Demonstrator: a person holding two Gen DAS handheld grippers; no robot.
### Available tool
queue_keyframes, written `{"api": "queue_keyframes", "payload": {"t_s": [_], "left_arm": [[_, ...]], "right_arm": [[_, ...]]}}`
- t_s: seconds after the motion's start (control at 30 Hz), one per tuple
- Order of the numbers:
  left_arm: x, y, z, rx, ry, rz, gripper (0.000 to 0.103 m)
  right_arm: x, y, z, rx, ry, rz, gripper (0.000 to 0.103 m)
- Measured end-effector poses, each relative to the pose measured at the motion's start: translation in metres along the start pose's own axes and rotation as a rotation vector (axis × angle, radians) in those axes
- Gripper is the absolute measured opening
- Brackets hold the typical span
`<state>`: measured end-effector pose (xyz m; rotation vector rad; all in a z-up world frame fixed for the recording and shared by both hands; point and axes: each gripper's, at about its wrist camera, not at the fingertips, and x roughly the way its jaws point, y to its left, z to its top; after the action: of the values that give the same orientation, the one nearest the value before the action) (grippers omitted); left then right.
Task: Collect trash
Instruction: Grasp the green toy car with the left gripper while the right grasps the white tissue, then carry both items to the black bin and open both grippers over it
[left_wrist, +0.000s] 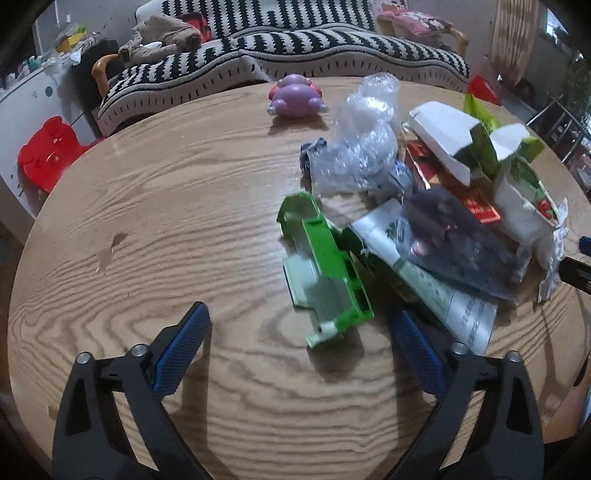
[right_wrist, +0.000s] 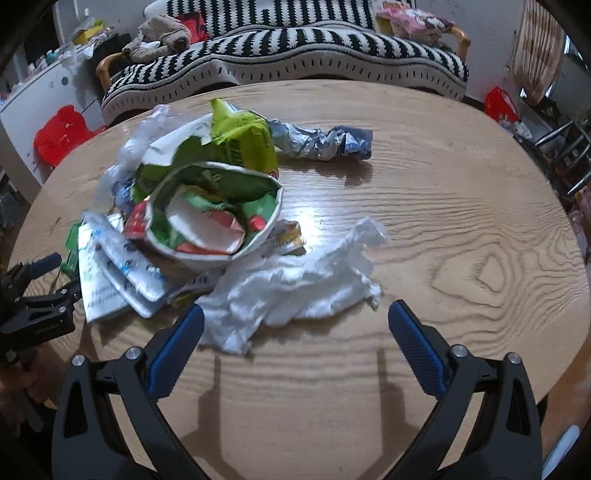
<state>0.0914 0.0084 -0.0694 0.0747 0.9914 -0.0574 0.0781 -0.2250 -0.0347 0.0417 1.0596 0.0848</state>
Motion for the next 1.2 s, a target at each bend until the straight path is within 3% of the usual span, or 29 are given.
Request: {"api": "queue_keyframes", "payload": {"t_s": [0.07, 0.17, 0.27, 0.33, 0.5, 0.57, 0.8, 0.93, 1.2], "left_arm": [[-0.001, 0.001, 0.002, 0.006, -0.009, -0.012, 0.073], [-0.005, -0.003, 0.004, 0.051, -0.028, -0.014, 0.029], [-0.010, -0.007, 0.002, 0.080, -0.034, 0.001, 0.024], [-0.017, -0.005, 0.002, 0.068, -0.038, -0.013, 0.022], [-0.038, 0.001, 0.008, 0.032, -0.059, -0.031, 0.022], [-0.047, 0.003, 0.011, 0.006, -0.064, -0.038, 0.022], [-0.077, -0.020, 0.018, 0.008, -0.116, -0.076, 0.022], [-0.087, -0.050, 0.020, 0.027, -0.137, -0.111, 0.022], [-0.103, -0.141, 0.023, 0.163, -0.154, -0.213, 0.022]], "right_arm": [[0.006, -0.001, 0.003, 0.013, 0.017, 0.010, 0.068], [0.012, -0.004, 0.004, 0.027, 0.047, 0.047, 0.044], [0.004, -0.003, 0.001, 0.002, 0.027, 0.041, 0.021], [-0.005, -0.005, 0.000, 0.011, 0.008, 0.051, 0.014], [-0.029, -0.010, -0.008, 0.007, -0.050, 0.061, 0.011], [-0.040, -0.014, -0.011, 0.016, -0.075, 0.068, 0.005], [-0.078, -0.048, -0.023, 0.071, -0.157, 0.090, 0.005], [-0.094, -0.071, -0.029, 0.117, -0.179, 0.098, 0.005], [-0.119, -0.110, -0.041, 0.187, -0.229, 0.060, 0.005]]}}
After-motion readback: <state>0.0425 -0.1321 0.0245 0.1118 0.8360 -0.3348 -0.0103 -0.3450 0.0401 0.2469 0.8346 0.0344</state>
